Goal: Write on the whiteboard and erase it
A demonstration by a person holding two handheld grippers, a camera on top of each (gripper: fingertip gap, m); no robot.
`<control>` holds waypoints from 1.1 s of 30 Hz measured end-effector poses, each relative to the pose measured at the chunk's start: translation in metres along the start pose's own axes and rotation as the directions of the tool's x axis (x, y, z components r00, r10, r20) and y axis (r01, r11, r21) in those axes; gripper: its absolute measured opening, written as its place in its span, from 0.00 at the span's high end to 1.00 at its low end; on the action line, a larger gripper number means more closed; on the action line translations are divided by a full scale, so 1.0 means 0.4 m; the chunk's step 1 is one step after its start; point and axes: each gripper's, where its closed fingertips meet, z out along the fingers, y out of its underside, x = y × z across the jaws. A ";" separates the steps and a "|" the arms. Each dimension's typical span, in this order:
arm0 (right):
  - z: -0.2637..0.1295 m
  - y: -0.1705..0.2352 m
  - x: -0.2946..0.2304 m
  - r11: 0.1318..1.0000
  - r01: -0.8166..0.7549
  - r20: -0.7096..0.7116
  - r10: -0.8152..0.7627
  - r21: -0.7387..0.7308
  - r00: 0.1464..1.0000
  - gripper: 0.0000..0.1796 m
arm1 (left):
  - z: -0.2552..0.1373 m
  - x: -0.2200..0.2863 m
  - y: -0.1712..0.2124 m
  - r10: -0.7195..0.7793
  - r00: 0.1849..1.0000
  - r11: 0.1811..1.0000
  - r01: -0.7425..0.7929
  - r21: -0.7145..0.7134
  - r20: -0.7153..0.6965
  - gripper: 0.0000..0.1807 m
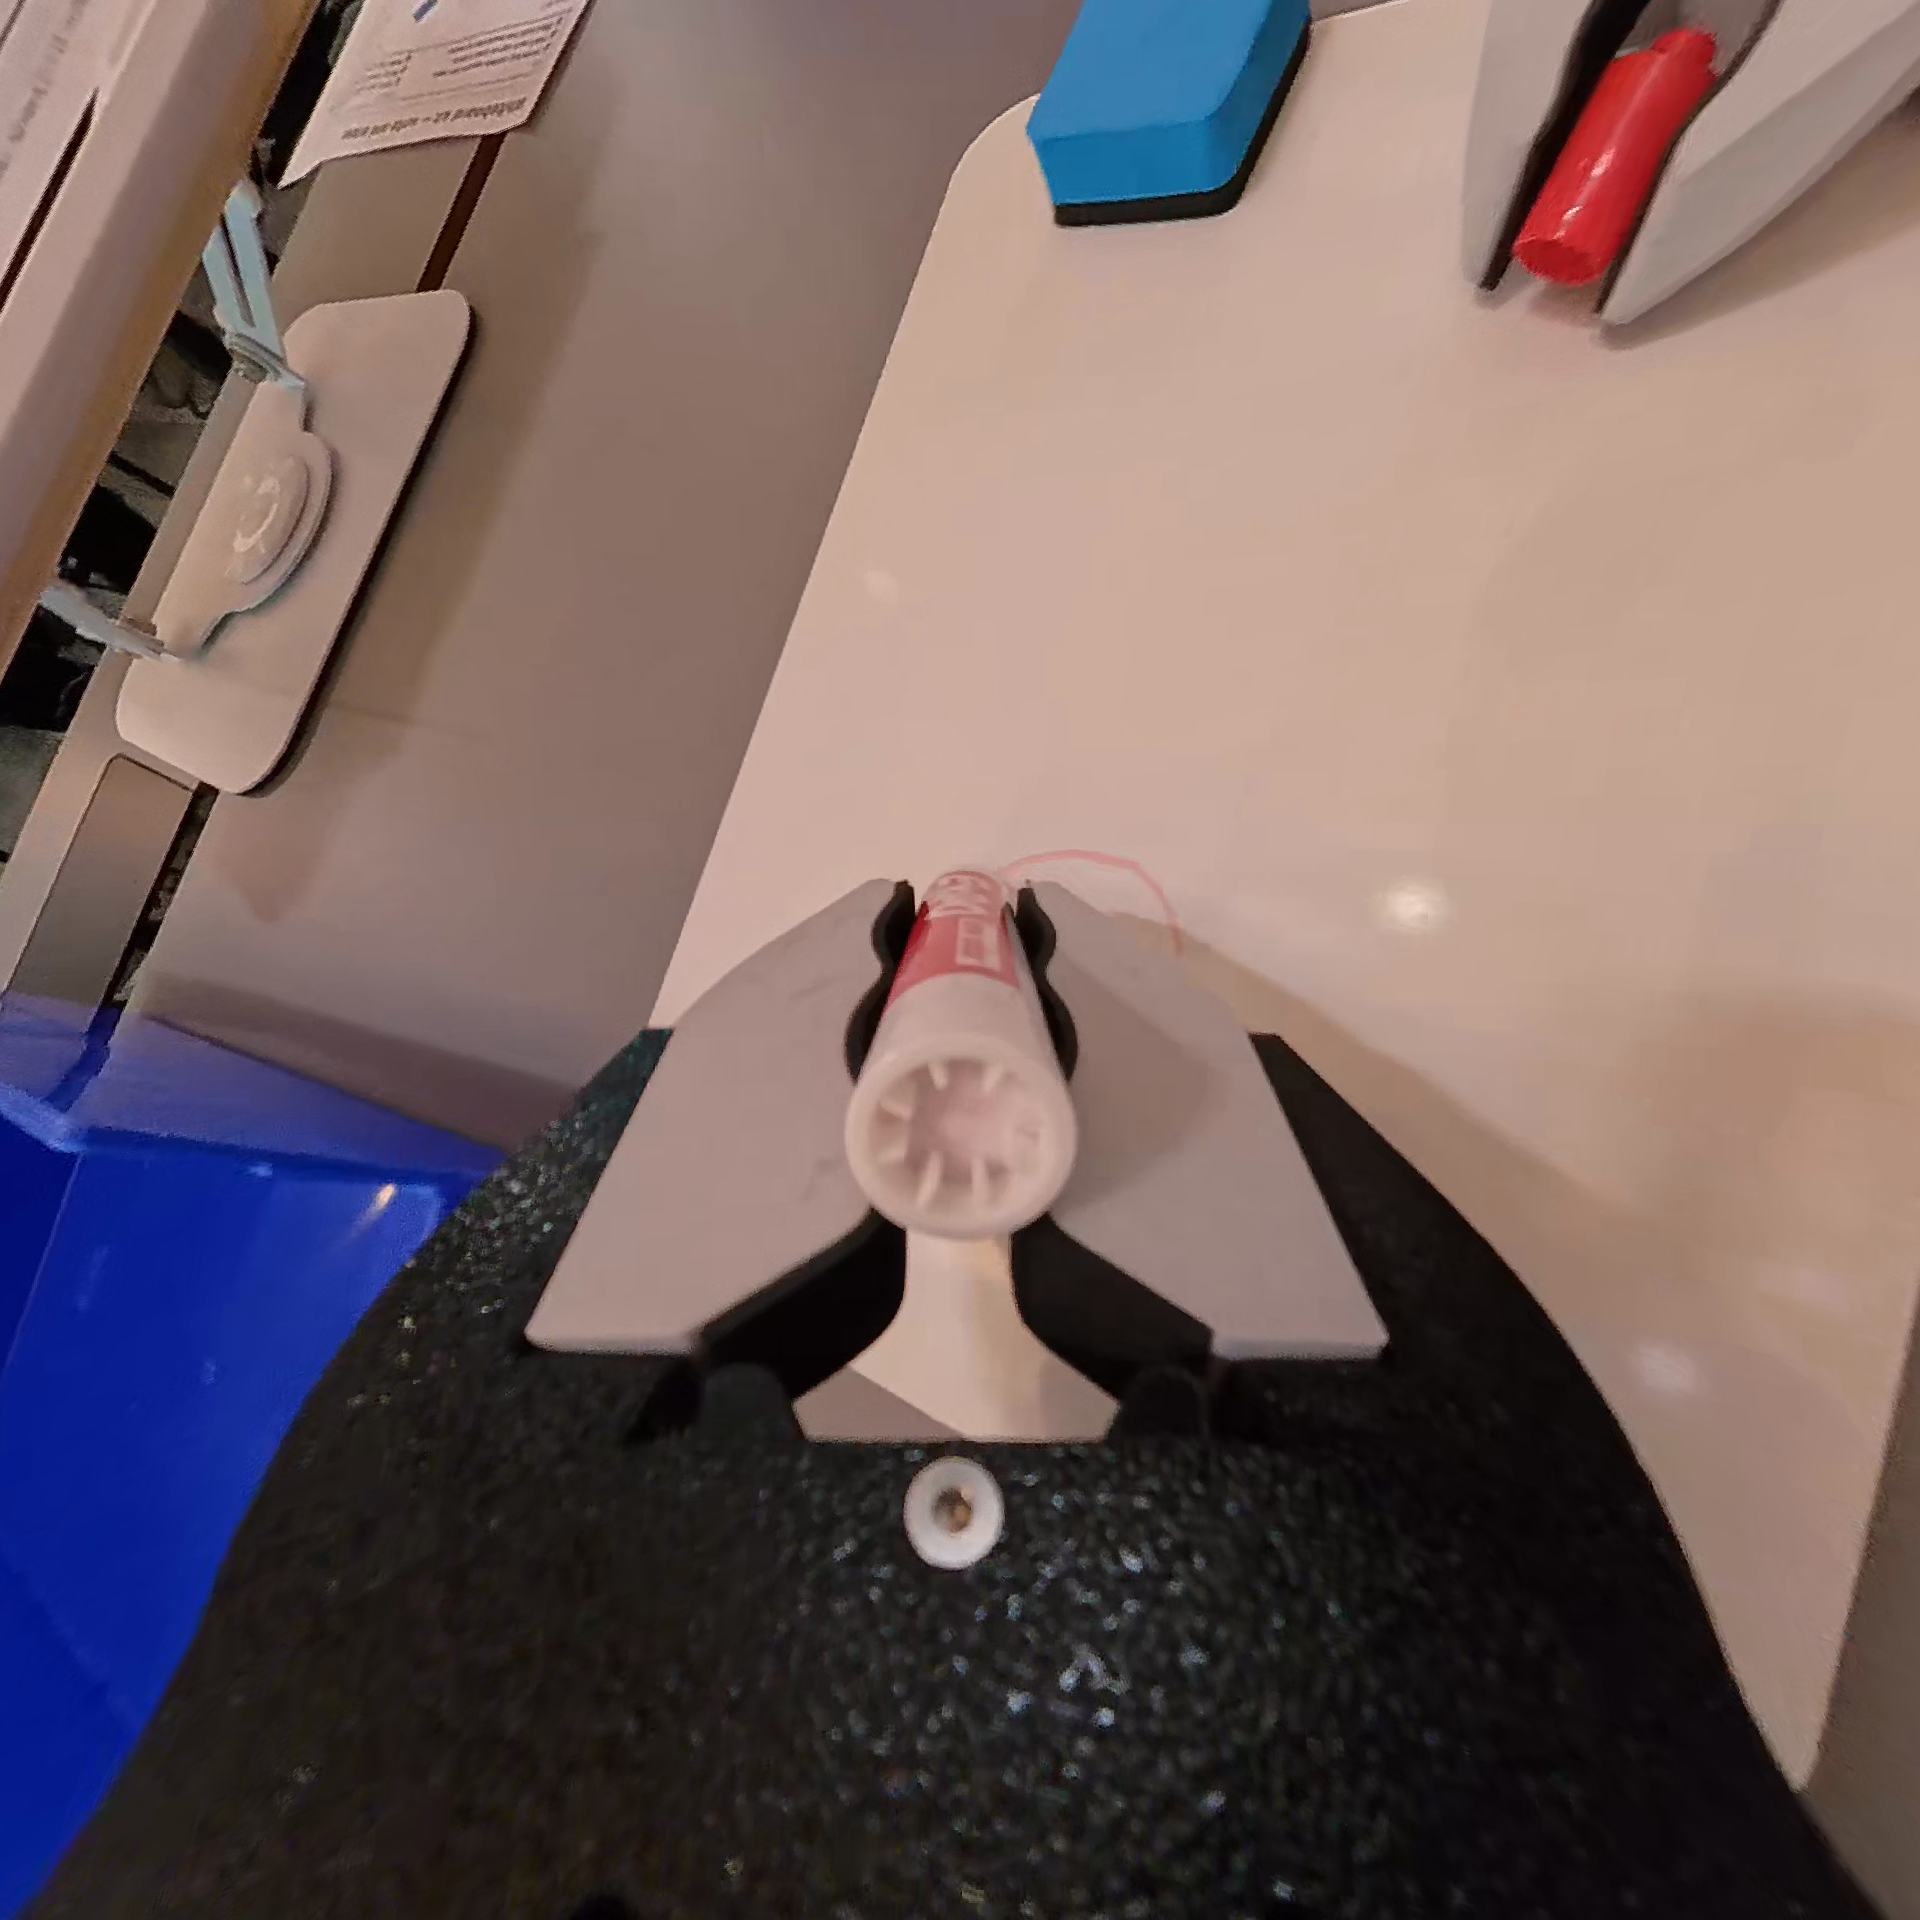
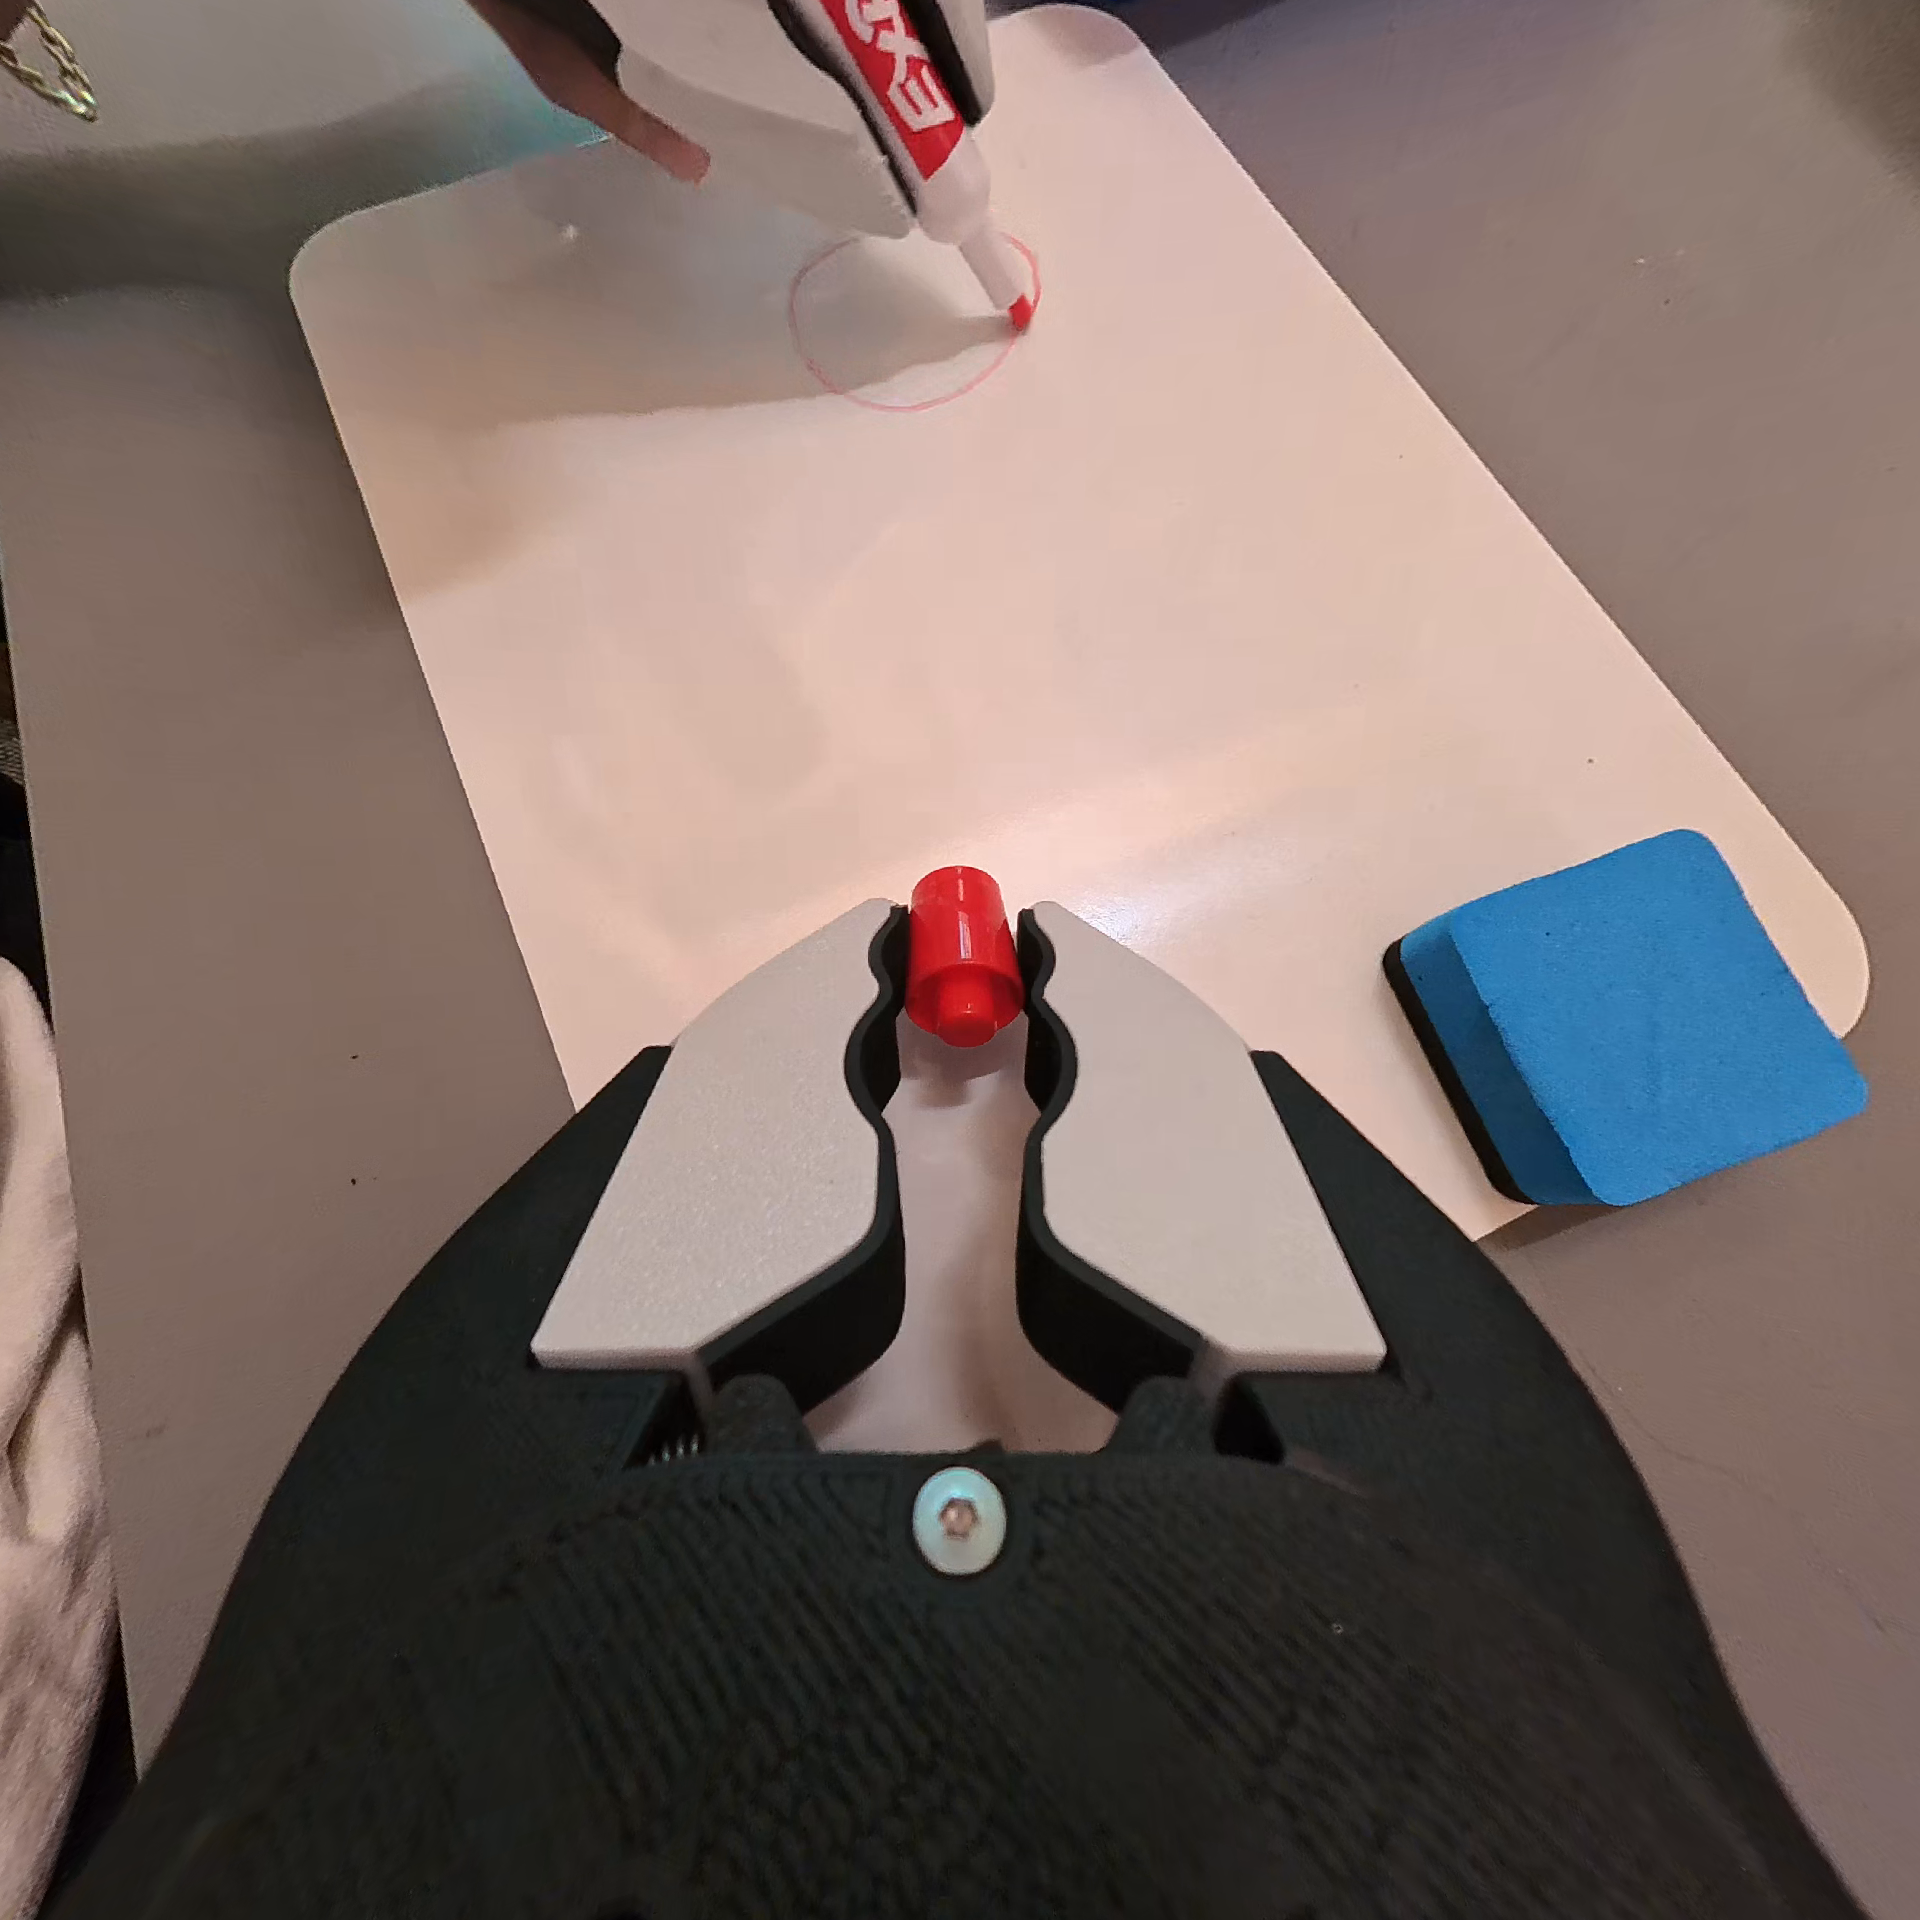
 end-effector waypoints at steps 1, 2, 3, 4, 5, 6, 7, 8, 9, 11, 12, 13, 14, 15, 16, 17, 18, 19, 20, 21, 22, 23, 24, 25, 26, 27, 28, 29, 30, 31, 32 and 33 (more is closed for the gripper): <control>0.000 0.000 0.000 1.000 0.000 0.000 0.000 0.000 1.000 0.89 | 0.001 -0.009 0.005 -0.004 1.000 1.000 0.004 -0.003 0.012 0.89; 0.000 0.000 0.000 1.000 0.000 0.000 0.000 0.000 1.000 0.89 | 0.001 -0.015 0.009 -0.014 1.000 1.000 0.014 0.000 0.015 0.89; 0.000 0.000 0.000 1.000 0.000 0.001 0.000 0.000 1.000 0.89 | 0.001 -0.019 0.011 -0.026 1.000 1.000 0.026 0.004 0.014 0.89; 0.000 0.000 0.000 1.000 0.001 0.001 -0.001 0.000 1.000 0.89 | 0.000 -0.024 0.015 -0.033 0.999 0.999 0.033 0.002 0.021 0.89; 0.000 0.000 0.000 1.000 0.001 0.001 -0.001 0.000 1.000 0.89 | -0.001 -0.028 0.019 -0.037 0.999 0.999 0.037 -0.001 0.025 0.89; 0.000 0.000 0.000 1.000 0.001 0.001 -0.001 0.000 1.000 0.89 | -0.003 -0.031 0.022 -0.043 0.999 0.999 0.043 -0.004 0.027 0.90; 0.000 0.000 0.000 1.000 0.001 0.002 -0.001 0.000 1.000 0.89 | -0.004 -0.034 0.025 -0.050 0.998 0.999 0.050 -0.006 0.030 0.89; 0.000 0.000 0.000 1.000 0.001 0.002 -0.001 0.000 1.000 0.89 | -0.006 -0.035 0.025 -0.059 0.998 0.998 0.059 -0.001 0.027 0.90; 0.000 0.000 0.000 1.000 0.002 0.002 -0.002 0.000 1.000 0.89 | -0.011 -0.036 0.018 -0.081 0.996 0.996 0.080 0.025 0.026 0.89; 0.000 0.000 0.000 1.000 0.001 0.002 -0.001 0.000 1.000 0.89 | -0.036 -0.048 -0.022 -0.159 0.987 0.977 0.154 0.146 0.022 0.89; 0.000 0.000 0.000 1.000 0.002 0.002 -0.002 0.000 1.000 0.89 | -0.050 -0.056 -0.041 -0.196 0.981 0.963 0.189 0.194 0.015 0.90; 0.000 0.000 0.000 1.000 0.002 0.002 -0.002 0.000 1.000 0.89 | -0.061 -0.061 -0.056 -0.215 0.977 0.953 0.207 0.222 0.009 0.90; 0.000 0.000 0.000 1.000 0.002 0.002 -0.002 0.000 1.000 0.89 | -0.067 -0.062 -0.068 -0.214 0.977 0.950 0.209 0.231 -0.001 0.90; 0.000 0.000 0.000 1.000 0.002 0.003 -0.002 0.000 1.000 0.89 | -0.066 -0.059 -0.076 -0.201 0.980 0.954 0.197 0.224 -0.006 0.90; 0.000 0.000 -0.001 1.000 0.003 0.004 -0.003 0.000 1.000 0.89 | -0.060 -0.051 -0.081 -0.180 0.984 0.963 0.179 0.203 -0.015 0.90; 0.000 0.000 -0.002 1.000 0.006 0.008 -0.006 0.000 1.000 0.89 | -0.049 -0.039 -0.082 -0.159 0.987 0.971 0.161 0.174 -0.027 0.90; -0.001 0.001 -0.003 1.000 0.009 0.011 -0.009 0.000 1.000 0.89 | -0.036 -0.030 -0.082 -0.132 0.991 0.980 0.134 0.146 -0.027 0.90; -0.003 0.003 -0.003 1.000 0.010 0.012 -0.010 -0.002 1.000 0.89 | -0.023 -0.021 -0.080 -0.104 0.994 0.987 0.106 0.117 -0.027 0.90; -0.005 0.007 -0.001 1.000 0.010 0.012 -0.010 -0.009 1.000 0.89 | -0.011 -0.013 -0.076 -0.084 0.996 0.992 0.086 0.088 -0.033 0.89; -0.008 0.011 0.001 1.000 0.010 0.012 -0.010 -0.017 1.000 0.89 | 0.000 -0.008 -0.072 -0.070 0.997 0.995 0.072 0.067 -0.031 0.89; -0.012 0.015 0.003 1.000 0.010 0.011 -0.009 -0.023 1.000 0.89 | 0.008 -0.003 -0.070 -0.062 0.997 0.996 0.064 0.056 -0.036 0.89; -0.015 0.019 0.007 1.000 0.007 0.009 -0.007 -0.024 1.000 0.89 | 0.015 0.004 -0.072 -0.063 0.997 0.996 0.066 0.054 -0.050 0.90; -0.019 0.020 0.011 1.000 0.005 0.007 -0.005 -0.018 1.000 0.89 | 0.020 0.006 -0.073 -0.065 0.996 0.996 0.068 0.056 -0.053 0.90; -0.022 0.021 0.013 1.000 0.005 0.007 -0.005 -0.009 1.000 0.89 | 0.024 0.007 -0.071 -0.062 0.997 0.997 0.065 0.050 -0.053 0.90; -0.024 0.022 0.015 1.000 0.005 0.007 -0.005 -0.003 1.000 0.89 | 0.026 0.007 -0.069 -0.058 0.997 0.997 0.060 0.042 -0.049 0.90; -0.026 0.023 0.017 1.000 0.004 0.006 -0.004 -0.001 1.000 0.89 | 0.028 0.004 -0.068 -0.055 0.998 0.998 0.056 0.039 -0.041 0.90; -0.027 0.024 0.017 1.000 0.004 0.006 -0.004 0.000 1.000 0.89 | 0.029 0.003 -0.069 -0.054 0.998 0.998 0.055 0.037 -0.040 0.90; -0.027 0.024 0.017 1.000 0.006 0.007 -0.006 0.000 1.000 0.89 | 0.031 0.003 -0.069 -0.052 0.998 0.998 0.053 0.034 -0.038 0.90; -0.027 0.023 0.017 1.000 0.006 0.008 -0.006 0.000 1.000 0.89 | 0.032 0.000 -0.069 -0.047 0.999 0.998 0.047 0.031 -0.027 0.90; -0.026 0.023 0.018 1.000 0.005 0.007 -0.005 0.000 1.000 0.89 | 0.034 -0.001 -0.068 -0.039 0.999 0.999 0.040 0.021 -0.024 0.90; -0.026 0.023 0.018 1.000 0.005 0.006 -0.005 0.000 1.000 0.89 | 0.036 -0.001 -0.066 -0.032 0.999 0.999 0.032 0.011 -0.021 0.90; -0.026 0.023 0.018 1.000 0.005 0.006 -0.005 0.000 1.000 0.89 | 0.039 -0.003 -0.062 -0.020 1.000 1.000 0.020 -0.002 -0.012 0.90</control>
